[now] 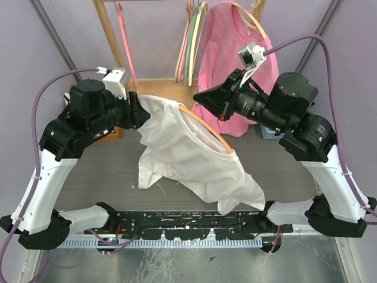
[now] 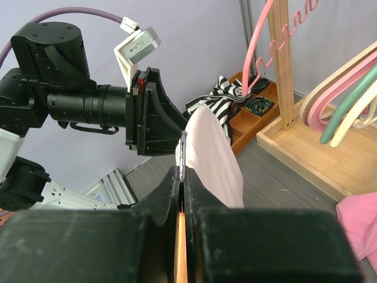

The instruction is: Place the t-shirt on the hanger

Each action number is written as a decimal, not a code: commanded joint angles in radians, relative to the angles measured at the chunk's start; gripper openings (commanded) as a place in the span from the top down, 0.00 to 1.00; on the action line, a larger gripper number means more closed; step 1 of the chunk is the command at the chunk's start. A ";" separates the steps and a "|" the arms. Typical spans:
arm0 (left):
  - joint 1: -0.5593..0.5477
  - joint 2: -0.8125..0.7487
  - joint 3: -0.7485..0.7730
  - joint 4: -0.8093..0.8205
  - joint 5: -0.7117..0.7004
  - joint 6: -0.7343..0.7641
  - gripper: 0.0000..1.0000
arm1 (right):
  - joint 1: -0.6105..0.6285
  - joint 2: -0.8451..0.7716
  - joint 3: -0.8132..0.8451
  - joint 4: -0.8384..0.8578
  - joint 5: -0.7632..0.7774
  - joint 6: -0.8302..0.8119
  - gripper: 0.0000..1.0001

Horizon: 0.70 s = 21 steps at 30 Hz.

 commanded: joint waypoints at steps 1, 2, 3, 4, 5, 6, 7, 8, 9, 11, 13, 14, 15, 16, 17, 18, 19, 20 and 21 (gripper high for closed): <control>-0.004 0.002 0.000 0.044 0.028 0.016 0.53 | -0.003 -0.003 0.064 0.111 -0.015 0.021 0.99; -0.004 0.002 0.001 0.047 0.027 0.016 0.58 | -0.003 -0.001 0.065 0.112 -0.015 0.021 0.99; -0.004 0.004 0.003 0.047 0.022 0.016 0.67 | -0.003 -0.002 0.065 0.112 -0.017 0.021 0.99; -0.004 0.007 0.005 0.047 0.016 0.015 0.74 | -0.003 -0.002 0.064 0.111 -0.019 0.021 0.99; -0.005 0.010 0.009 0.043 0.011 0.015 0.82 | -0.003 -0.003 0.061 0.111 -0.020 0.020 0.99; -0.004 0.013 0.014 0.038 0.005 0.012 0.90 | -0.003 -0.005 0.058 0.111 -0.018 0.019 0.99; -0.005 0.014 0.018 0.034 -0.001 0.010 0.95 | -0.003 -0.008 0.052 0.111 -0.018 0.018 0.99; -0.004 0.013 0.024 0.029 -0.012 0.007 0.99 | -0.003 -0.015 0.049 0.110 -0.016 0.016 0.99; -0.003 0.012 0.030 0.024 -0.024 0.003 1.00 | -0.003 -0.020 0.044 0.107 -0.012 0.014 0.99; -0.004 0.012 0.061 -0.003 -0.053 0.001 1.00 | -0.004 -0.031 0.034 0.100 -0.007 0.011 0.99; -0.003 0.015 0.100 -0.031 -0.091 0.004 1.00 | -0.003 -0.043 0.026 0.092 -0.003 0.009 0.99; -0.002 0.018 0.125 -0.045 -0.110 0.007 1.00 | -0.003 -0.047 0.022 0.088 -0.003 0.008 0.99; -0.002 0.022 0.153 -0.058 -0.126 0.011 1.00 | -0.003 -0.051 0.020 0.083 -0.002 0.007 0.99; -0.002 0.030 0.190 -0.076 -0.142 0.017 1.00 | -0.003 -0.052 0.021 0.078 -0.003 0.006 0.99; -0.003 0.040 0.226 -0.092 -0.156 0.025 1.00 | -0.003 -0.054 0.023 0.073 -0.001 0.005 0.99; -0.002 0.053 0.266 -0.111 -0.167 0.036 1.00 | -0.003 -0.055 0.024 0.068 -0.004 0.004 0.99; -0.001 0.067 0.307 -0.129 -0.181 0.044 1.00 | -0.003 -0.055 0.027 0.062 -0.004 0.004 0.99; -0.001 0.079 0.341 -0.144 -0.193 0.054 1.00 | -0.003 -0.055 0.030 0.058 -0.004 0.002 0.99; 0.001 0.094 0.376 -0.158 -0.203 0.064 1.00 | -0.003 -0.056 0.030 0.055 -0.006 0.002 0.99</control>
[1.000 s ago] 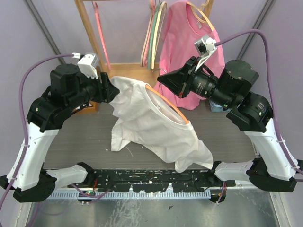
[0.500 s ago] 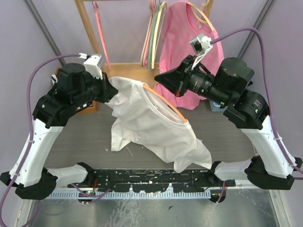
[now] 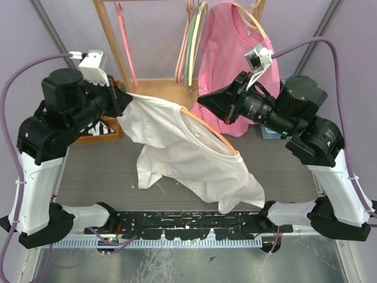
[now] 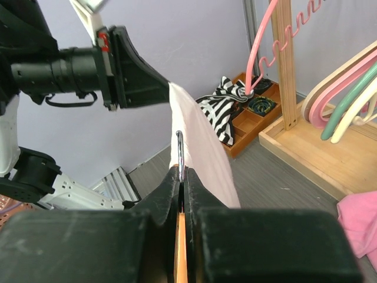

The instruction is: Place the t-shirt on the hanger

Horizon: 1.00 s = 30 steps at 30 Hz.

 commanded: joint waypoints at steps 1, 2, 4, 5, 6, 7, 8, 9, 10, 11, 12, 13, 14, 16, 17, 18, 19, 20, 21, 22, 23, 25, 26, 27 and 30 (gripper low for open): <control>0.005 0.037 0.154 -0.076 -0.090 0.056 1.00 | -0.003 -0.036 0.027 0.072 -0.006 0.003 0.99; 0.007 0.072 0.182 -0.088 -0.100 0.065 1.00 | -0.003 -0.035 0.030 0.067 -0.008 0.003 0.99; 0.012 0.103 0.230 -0.108 -0.117 0.082 1.00 | -0.003 -0.033 0.039 0.055 -0.017 0.001 0.99; 0.015 0.118 0.251 -0.114 -0.125 0.091 1.00 | -0.003 -0.029 0.046 0.047 -0.024 0.000 0.99; 0.022 0.132 0.267 -0.119 -0.130 0.099 1.00 | -0.003 -0.026 0.054 0.040 -0.030 0.000 0.99; 0.031 0.144 0.280 -0.121 -0.130 0.105 1.00 | -0.003 -0.024 0.060 0.036 -0.038 0.000 0.99; 0.042 0.160 0.293 -0.125 -0.124 0.110 1.00 | -0.003 -0.023 0.065 0.033 -0.046 0.000 0.99; 0.053 0.172 0.307 -0.127 -0.116 0.112 1.00 | -0.003 -0.021 0.071 0.030 -0.051 0.001 0.99; 0.066 0.189 0.326 -0.130 -0.108 0.113 1.00 | -0.003 -0.020 0.079 0.026 -0.055 0.001 0.99; 0.072 0.198 0.334 -0.127 -0.103 0.114 1.00 | -0.003 -0.019 0.087 0.022 -0.059 0.000 0.99; 0.079 0.206 0.351 -0.127 -0.098 0.117 1.00 | -0.003 -0.016 0.094 0.016 -0.060 0.000 0.99; 0.087 0.218 0.366 -0.131 -0.092 0.118 1.00 | -0.003 -0.016 0.101 0.013 -0.061 -0.001 0.99; 0.098 0.227 0.383 -0.139 -0.088 0.120 1.00 | -0.003 -0.015 0.107 0.010 -0.063 -0.002 0.99; 0.111 0.246 0.409 -0.153 -0.067 0.123 1.00 | -0.002 -0.017 0.114 0.009 -0.059 -0.004 0.99; 0.116 0.255 0.417 -0.161 -0.051 0.122 1.00 | -0.003 -0.020 0.114 0.011 -0.057 -0.005 0.99; 0.119 0.264 0.423 -0.173 -0.036 0.120 1.00 | -0.003 -0.021 0.114 0.017 -0.053 -0.008 0.99; 0.120 0.268 0.421 -0.181 -0.031 0.119 1.00 | -0.003 -0.024 0.113 0.022 -0.051 -0.009 0.99; 0.121 0.268 0.410 -0.183 -0.026 0.119 1.00 | -0.003 -0.025 0.115 0.025 -0.049 -0.009 0.99; 0.121 0.264 0.397 -0.180 -0.020 0.117 0.98 | -0.003 -0.025 0.114 0.027 -0.046 -0.010 0.99; 0.121 0.259 0.385 -0.179 -0.016 0.114 0.93 | -0.003 -0.025 0.112 0.030 -0.043 -0.011 0.99; 0.121 0.253 0.377 -0.176 -0.018 0.114 0.86 | -0.003 -0.025 0.112 0.032 -0.038 -0.011 0.99; 0.122 0.242 0.373 -0.183 -0.042 0.113 0.75 | -0.003 -0.024 0.109 0.032 -0.030 -0.011 0.99; 0.122 0.236 0.372 -0.191 -0.069 0.112 0.69 | -0.003 -0.023 0.109 0.032 -0.024 -0.010 0.99; 0.122 0.232 0.375 -0.197 -0.093 0.112 0.63 | -0.003 -0.023 0.108 0.032 -0.022 -0.011 0.99; 0.128 0.214 0.393 -0.210 -0.134 0.105 0.45 | -0.003 -0.017 0.102 0.032 -0.011 -0.011 0.99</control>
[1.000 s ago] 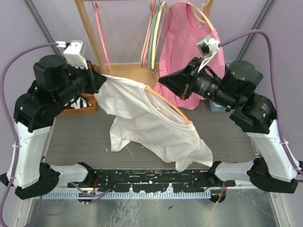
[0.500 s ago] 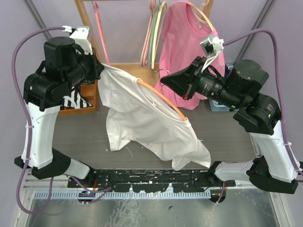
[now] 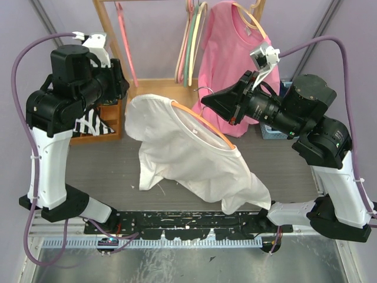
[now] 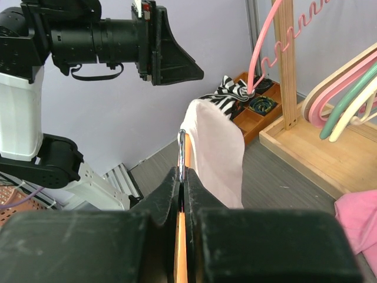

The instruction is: Place the t-shirt on the hanger

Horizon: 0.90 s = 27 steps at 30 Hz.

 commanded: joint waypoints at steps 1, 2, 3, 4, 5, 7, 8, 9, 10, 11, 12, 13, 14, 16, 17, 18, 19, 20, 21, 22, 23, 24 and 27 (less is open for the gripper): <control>0.012 -0.049 0.027 -0.027 -0.068 0.000 0.42 | -0.001 -0.016 0.038 0.088 0.015 0.000 0.99; 0.012 -0.049 0.041 -0.030 -0.063 -0.003 0.40 | 0.000 -0.015 0.038 0.088 0.015 -0.002 0.99; 0.012 -0.049 0.054 -0.033 -0.055 -0.004 0.38 | 0.000 -0.012 0.038 0.088 0.015 -0.003 0.99; 0.012 -0.051 0.065 -0.033 -0.050 -0.004 0.37 | 0.000 -0.007 0.039 0.088 0.017 -0.004 0.99; 0.012 -0.054 0.072 -0.033 -0.045 -0.003 0.37 | 0.000 -0.005 0.039 0.088 0.017 -0.005 0.99; 0.012 -0.065 0.074 -0.020 -0.013 -0.003 0.36 | 0.000 0.003 0.039 0.088 0.015 -0.006 0.99; 0.013 -0.071 0.073 -0.010 0.012 -0.008 0.36 | 0.000 0.009 0.041 0.088 0.015 -0.006 0.99; 0.012 -0.080 0.066 0.005 0.048 -0.013 0.36 | 0.000 0.015 0.042 0.088 0.017 -0.006 0.99; 0.012 -0.094 0.055 0.024 0.103 -0.026 0.35 | 0.000 0.023 0.046 0.088 0.017 -0.006 0.99; 0.013 -0.106 0.045 0.046 0.143 -0.037 0.35 | 0.000 0.035 0.049 0.088 0.016 -0.006 0.99; 0.012 -0.113 0.036 0.074 0.192 -0.050 0.35 | 0.000 0.046 0.053 0.088 0.016 -0.006 0.99; 0.012 -0.121 0.026 0.094 0.240 -0.064 0.35 | -0.001 0.056 0.056 0.088 0.015 -0.006 0.99; 0.012 -0.127 0.021 0.113 0.290 -0.079 0.34 | 0.000 0.066 0.060 0.088 0.014 -0.006 0.99; 0.012 -0.139 0.001 0.155 0.383 -0.115 0.34 | 0.000 0.086 0.067 0.091 0.015 -0.004 0.99; 0.012 -0.145 -0.007 0.174 0.416 -0.131 0.35 | 0.000 0.095 0.071 0.093 0.015 -0.002 0.99; 0.012 -0.152 -0.024 0.193 0.449 -0.145 0.35 | 0.000 0.105 0.076 0.096 0.014 0.001 0.99; 0.012 -0.160 -0.043 0.215 0.480 -0.157 0.35 | 0.000 0.116 0.082 0.099 0.015 0.004 0.99; 0.012 -0.169 -0.063 0.231 0.499 -0.165 0.35 | 0.000 0.126 0.087 0.101 0.016 0.007 0.99; 0.012 -0.179 -0.092 0.251 0.516 -0.173 0.35 | 0.000 0.137 0.095 0.103 0.015 0.011 0.99; 0.012 -0.187 -0.115 0.267 0.529 -0.178 0.35 | 0.000 0.147 0.102 0.106 0.015 0.016 0.99; 0.012 -0.192 -0.136 0.276 0.538 -0.181 0.35 | 0.000 0.159 0.112 0.108 0.015 0.019 0.99; 0.012 -0.197 -0.156 0.284 0.545 -0.183 0.35 | 0.000 0.172 0.122 0.109 0.012 0.025 0.99; 0.012 -0.205 -0.212 0.309 0.567 -0.188 0.36 | 0.000 0.208 0.157 0.110 0.001 0.040 0.99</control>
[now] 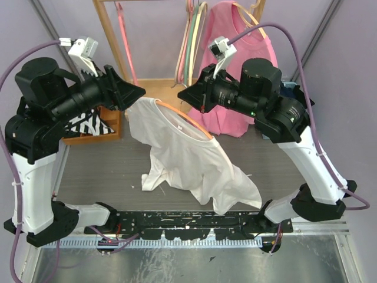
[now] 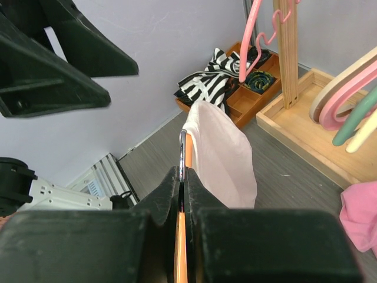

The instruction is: Place the t-shirt on the hanger

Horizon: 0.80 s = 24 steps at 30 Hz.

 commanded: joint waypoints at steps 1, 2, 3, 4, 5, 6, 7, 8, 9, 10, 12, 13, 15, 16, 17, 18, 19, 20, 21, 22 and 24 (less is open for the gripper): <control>0.003 -0.009 -0.075 0.087 0.097 -0.029 0.36 | 0.000 0.022 0.104 0.117 -0.009 0.039 0.99; 0.003 -0.009 -0.088 0.093 0.103 -0.028 0.36 | 0.000 0.033 0.113 0.117 -0.012 0.044 0.99; 0.003 -0.009 -0.098 0.095 0.104 -0.027 0.36 | 0.000 0.042 0.121 0.118 -0.015 0.049 0.99; 0.003 -0.009 -0.108 0.095 0.106 -0.024 0.36 | 0.000 0.053 0.129 0.120 -0.022 0.053 0.99; 0.003 -0.009 -0.116 0.094 0.108 -0.022 0.36 | 0.000 0.062 0.136 0.121 -0.032 0.059 0.99; 0.003 -0.033 -0.123 0.092 0.109 -0.019 0.36 | 0.000 0.073 0.141 0.124 -0.039 0.065 0.99; 0.003 -0.042 -0.132 0.094 0.112 -0.019 0.36 | 0.000 0.080 0.143 0.129 -0.044 0.070 0.99; 0.002 -0.045 -0.141 0.095 0.114 -0.017 0.36 | 0.000 0.086 0.142 0.135 -0.050 0.076 0.99; 0.003 -0.047 -0.148 0.099 0.114 -0.015 0.36 | 0.000 0.090 0.141 0.140 -0.055 0.080 0.99; 0.003 -0.049 -0.154 0.102 0.116 -0.015 0.36 | 0.000 0.096 0.142 0.145 -0.062 0.085 0.99; 0.003 -0.049 -0.160 0.106 0.116 -0.011 0.36 | 0.000 0.106 0.140 0.154 -0.074 0.095 0.99; 0.003 -0.049 -0.162 0.107 0.117 -0.007 0.36 | 0.000 0.109 0.138 0.161 -0.081 0.099 0.99; 0.003 -0.047 -0.167 0.111 0.116 -0.001 0.36 | 0.000 0.115 0.131 0.177 -0.090 0.111 0.99; 0.002 -0.046 -0.170 0.111 0.115 0.003 0.36 | 0.000 0.119 0.130 0.183 -0.095 0.116 0.99; 0.002 -0.046 -0.173 0.111 0.110 0.008 0.36 | 0.000 0.122 0.130 0.189 -0.102 0.121 0.99; 0.002 -0.045 -0.178 0.110 0.102 0.013 0.37 | 0.000 0.128 0.133 0.195 -0.110 0.127 0.99; 0.002 -0.044 -0.182 0.111 0.096 0.019 0.37 | 0.000 0.134 0.134 0.200 -0.118 0.134 0.99; 0.002 -0.043 -0.186 0.110 0.089 0.025 0.37 | 0.000 0.140 0.137 0.206 -0.123 0.139 0.99; 0.000 -0.039 -0.187 0.105 0.076 0.033 0.37 | 0.000 0.145 0.138 0.209 -0.129 0.143 0.99; -0.001 -0.035 -0.189 0.100 0.066 0.040 0.37 | 0.000 0.151 0.139 0.214 -0.136 0.149 0.99; -0.003 -0.027 -0.192 0.090 0.051 0.053 0.37 | 0.000 0.163 0.139 0.224 -0.144 0.161 0.99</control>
